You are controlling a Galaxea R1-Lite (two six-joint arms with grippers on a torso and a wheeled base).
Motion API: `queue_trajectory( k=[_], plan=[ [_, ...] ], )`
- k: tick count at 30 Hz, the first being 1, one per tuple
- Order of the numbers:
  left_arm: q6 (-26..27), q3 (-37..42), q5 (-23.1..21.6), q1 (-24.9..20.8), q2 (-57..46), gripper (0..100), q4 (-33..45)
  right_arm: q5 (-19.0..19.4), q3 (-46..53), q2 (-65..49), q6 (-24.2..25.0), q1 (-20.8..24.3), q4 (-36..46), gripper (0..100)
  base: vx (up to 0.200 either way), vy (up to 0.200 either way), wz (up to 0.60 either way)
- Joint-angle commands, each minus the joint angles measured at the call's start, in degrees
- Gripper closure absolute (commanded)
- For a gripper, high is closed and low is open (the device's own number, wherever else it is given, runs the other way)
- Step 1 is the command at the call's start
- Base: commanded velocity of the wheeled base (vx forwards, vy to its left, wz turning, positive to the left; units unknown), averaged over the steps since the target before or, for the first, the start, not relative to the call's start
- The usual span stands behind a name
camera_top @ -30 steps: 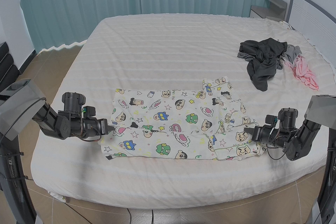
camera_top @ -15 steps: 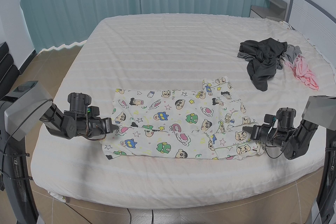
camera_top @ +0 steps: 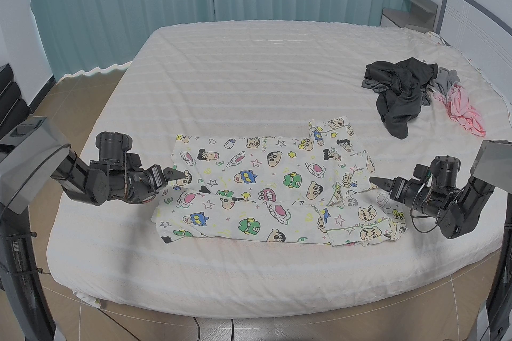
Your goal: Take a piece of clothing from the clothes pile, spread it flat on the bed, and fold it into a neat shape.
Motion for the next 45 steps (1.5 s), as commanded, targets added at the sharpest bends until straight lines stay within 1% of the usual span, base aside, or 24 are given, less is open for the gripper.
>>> queue_trajectory(
  k=[1,2,3,5,9,10,11,13,27,28,30,31,32,34,35,37,40,44,45],
  plan=[
    [-6.84,2.05,-1.83,1.05,-8.14,0,-0.41,-2.81,3.86,-9.95,6.47,0.41,0.51,0,0.000,0.000,0.00],
    [-6.84,2.05,-1.83,1.05,-8.14,0,-0.41,-2.81,3.86,-9.95,6.47,0.41,0.51,0,0.000,0.000,0.00],
    [-6.93,4.24,-2.80,0.96,-10.08,0,-0.67,-4.30,6.41,-10.83,6.56,1.03,-0.28,0,0.000,0.000,0.00],
    [-6.75,6.26,-3.50,0.69,-11.66,0,-2.16,-4.83,8.51,-10.74,6.47,1.82,-1.95,0,0.000,0.000,0.00],
    [-4.73,9.60,-2.80,0.17,-12.36,0,-6.65,-4.92,11.68,-9.42,6.47,1.99,-7.05,0,0.150,0.000,0.00],
    [-4.73,9.60,-2.80,0.17,-12.36,0,-6.65,-4.92,11.68,-9.42,6.47,1.99,-7.05,0,0.200,0.000,0.00],
    [-3.59,11.36,-2.80,-0.01,-12.80,0,-8.23,-4.92,12.12,-8.90,6.39,1.64,-9.25,0,0.200,0.000,0.00],
    [-3.41,12.42,-2.80,-0.27,-13.06,0,-8.76,-4.92,12.38,-9.16,6.30,1.20,-9.69,0,0.200,0.000,0.00],
    [-3.15,12.42,-2.63,-2.47,-12.54,0,-8.76,-4.92,13.26,-9.51,6.03,0.94,-10.21,0,0.200,0.000,0.00],
    [-3.15,12.42,-2.63,-2.47,-12.54,0,-8.76,-4.92,13.26,-9.51,6.03,0.94,-10.21,0,0.000,0.000,0.00],
    [-3.06,11.63,-2.54,-2.47,-12.27,0,-8.76,-4.92,13.26,-9.42,5.86,0.85,-10.04,0,0.000,0.000,0.00],
    [-1.83,10.57,-2.19,-2.29,-11.04,0,-8.76,-4.92,13.35,-9.25,5.77,0.94,-9.60,0,0.000,0.000,0.00],
    [-1.83,10.57,-2.19,-2.29,-11.04,0,-8.76,-4.92,13.35,-9.25,5.77,0.94,-9.60,0,0.000,0.000,0.00],
    [3.80,8.37,0.01,-1.77,-8.41,0,-8.14,-4.92,13.17,-8.55,5.59,1.11,-9.60,0,0.000,0.000,0.00],
    [5.73,7.23,1.07,-1.68,-7.17,0,-7.70,-4.92,12.91,-8.19,5.59,1.20,-9.51,0,0.000,0.000,0.00],
    [7.66,3.54,2.74,-1.59,-4.89,0,-6.21,-4.92,12.29,-7.58,5.51,1.29,-9.16,0,0.000,0.000,0.00],
    [8.89,-2.61,3.61,-1.42,-3.04,0,-0.23,-4.83,10.89,-7.23,5.51,1.55,-7.23,0,0.000,0.000,0.00],
    [15.66,-9.91,3.26,-0.62,-0.67,0,11.55,-4.83,9.04,-7.58,5.51,1.82,-2.39,0,0.000,0.000,0.00],
    [16.28,-10.61,3.17,-0.62,-0.14,0,12.34,-4.83,8.78,-7.58,5.51,1.82,-1.86,0,0.000,0.000,0.00]
  ],
)
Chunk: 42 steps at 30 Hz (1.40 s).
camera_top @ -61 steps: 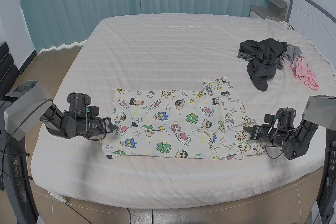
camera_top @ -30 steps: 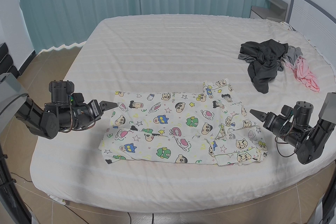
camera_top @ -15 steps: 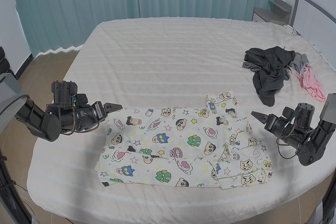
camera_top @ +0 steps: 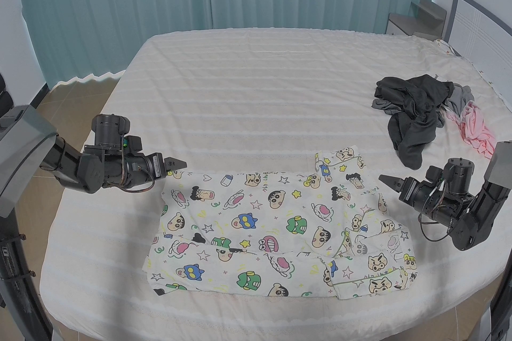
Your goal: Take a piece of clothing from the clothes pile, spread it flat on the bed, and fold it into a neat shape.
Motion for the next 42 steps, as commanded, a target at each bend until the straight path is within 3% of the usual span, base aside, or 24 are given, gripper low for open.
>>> queue_trajectory(
  k=[1,21,22,30,36,42],
  plan=[
    [6.51,-9.94,0.52,0.84,6.83,0,8.98,0.07,-3.77,0.70,0.01,0.46,5.67,0,0.000,0.000,0.00],
    [9.50,-21.46,0.08,1.72,19.13,0,9.24,0.07,-15.11,3.25,0.01,1.17,19.12,0,0.000,0.000,0.00],
    [9.15,-22.25,-0.27,1.19,19.75,100,9.24,0.16,-16.78,4.48,0.01,1.17,19.56,0,0.000,0.000,0.00],
    [6.43,-24.44,0.25,0.66,20.54,100,8.98,0.16,-28.21,9.05,-1.57,1.52,30.46,0,0.000,0.000,0.00],
    [1.15,-25.32,4.21,0.31,19.92,100,8.10,-0.02,-41.04,14.68,-4.30,1.61,38.54,0,0.000,0.000,0.00],
    [0.80,-24.09,4.65,0.05,18.25,100,6.87,-0.02,-47.72,17.84,-7.11,0.99,46.19,0,0.000,0.000,0.00]
  ],
)
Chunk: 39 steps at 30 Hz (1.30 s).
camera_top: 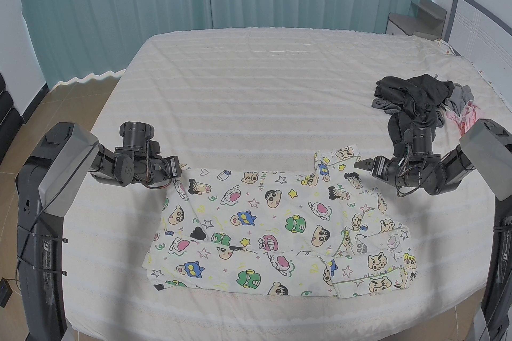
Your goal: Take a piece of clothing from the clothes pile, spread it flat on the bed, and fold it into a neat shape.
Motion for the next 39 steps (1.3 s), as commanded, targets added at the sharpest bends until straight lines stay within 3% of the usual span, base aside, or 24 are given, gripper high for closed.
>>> queue_trajectory(
  k=[1,18,19,39],
  plan=[
    [-0.81,0.72,0.71,-0.39,-1.60,100,-0.63,-0.03,-5.89,5.12,-1.42,-0.42,3.07,0,0.000,0.000,0.00],
    [-0.90,1.86,2.29,-3.03,-2.31,100,-0.98,-0.03,-16.88,11.45,-1.68,2.30,9.40,0,0.000,0.000,0.00],
    [-0.90,1.95,2.29,-3.03,-2.39,100,-0.98,-0.03,-17.14,11.45,-1.68,2.57,9.49,100,0.000,0.000,0.00],
    [-0.72,5.11,4.14,-3.03,-8.20,100,-0.37,0.24,-10.81,4.07,-3.88,0.54,8.08,100,0.000,0.000,0.00]
  ],
)
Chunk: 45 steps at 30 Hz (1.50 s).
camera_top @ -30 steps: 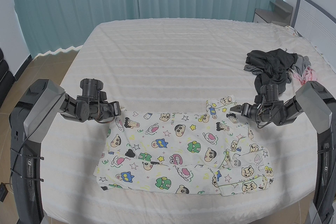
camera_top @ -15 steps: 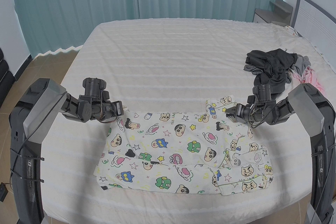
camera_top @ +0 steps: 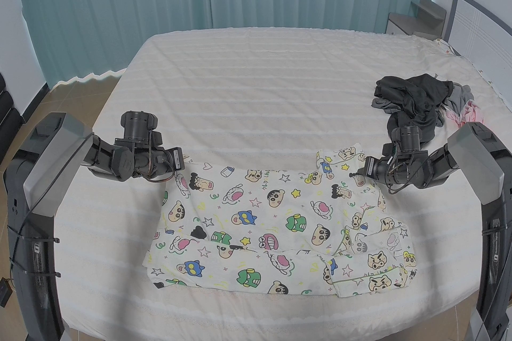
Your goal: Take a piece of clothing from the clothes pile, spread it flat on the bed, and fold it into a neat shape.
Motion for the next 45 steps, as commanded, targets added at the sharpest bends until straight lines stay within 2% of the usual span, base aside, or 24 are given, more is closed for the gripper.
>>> queue_trajectory(
  k=[1,9,28,30,33,40,45],
  plan=[
    [0.05,1.09,0.34,0.01,-2.48,100,0.01,0.12,2.47,-3.15,-0.12,-0.26,-1.94,100,0.000,0.000,0.00],
    [-0.04,2.85,0.34,0.10,-4.50,100,-0.08,0.29,8.62,-4.65,-0.03,-0.97,-11.79,100,0.000,0.000,0.00],
    [-0.13,4.61,0.96,0.27,-6.26,100,-0.52,1.00,16.36,-7.37,1.46,-1.58,-23.04,100,0.000,0.000,0.00],
    [-3.47,4.70,2.27,0.01,-7.22,100,-0.52,1.08,18.38,-8.78,4.27,-1.41,-25.67,100,0.000,0.000,0.00],
    [-6.28,5.14,2.10,-0.26,-7.66,100,-0.78,1.08,19.26,-8.96,4.98,-1.32,-27.08,100,0.000,0.000,0.00],
    [-7.16,6.89,2.19,-0.17,-8.28,100,-5.96,1.87,22.07,-10.63,5.24,-1.67,-29.45,100,0.000,0.000,0.00],
    [-6.89,12.08,2.45,-0.34,-8.89,100,-10.36,2.05,24.00,-11.59,6.29,-1.58,-31.56,100,0.000,0.000,0.00]
  ],
)
